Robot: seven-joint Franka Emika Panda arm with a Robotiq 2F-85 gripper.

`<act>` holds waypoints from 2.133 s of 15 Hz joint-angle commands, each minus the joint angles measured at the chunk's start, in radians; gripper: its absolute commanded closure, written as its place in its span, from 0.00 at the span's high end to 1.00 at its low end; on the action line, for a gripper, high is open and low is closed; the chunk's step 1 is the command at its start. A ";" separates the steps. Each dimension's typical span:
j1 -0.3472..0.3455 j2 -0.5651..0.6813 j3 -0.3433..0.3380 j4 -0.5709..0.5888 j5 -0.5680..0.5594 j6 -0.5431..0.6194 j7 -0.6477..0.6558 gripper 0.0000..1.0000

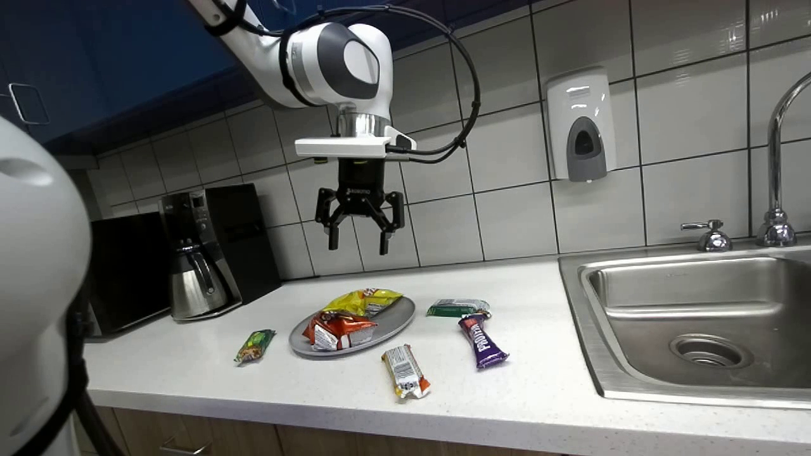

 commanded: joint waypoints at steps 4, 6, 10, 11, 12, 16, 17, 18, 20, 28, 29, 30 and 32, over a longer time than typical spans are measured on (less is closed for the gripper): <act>-0.003 0.135 0.048 0.126 0.059 -0.009 0.003 1.00; -0.003 0.174 0.062 0.165 0.073 -0.013 0.011 1.00; -0.006 0.253 0.088 0.247 0.081 -0.012 0.028 1.00; -0.007 0.270 0.092 0.266 0.078 -0.012 0.034 1.00; -0.006 0.293 0.096 0.289 0.071 -0.013 0.047 1.00; 0.001 0.379 0.108 0.374 0.042 -0.021 0.128 1.00; 0.002 0.398 0.110 0.392 0.041 -0.024 0.147 1.00; 0.004 0.420 0.113 0.414 0.038 -0.026 0.174 1.00; 0.009 0.459 0.115 0.454 0.032 -0.029 0.219 1.00; 0.048 0.551 0.125 0.579 0.018 -0.076 0.423 1.00; 0.051 0.554 0.128 0.588 0.024 -0.085 0.437 1.00; 0.027 0.535 0.125 0.530 0.035 -0.030 0.371 1.00; 0.036 0.538 0.128 0.534 0.035 -0.031 0.378 1.00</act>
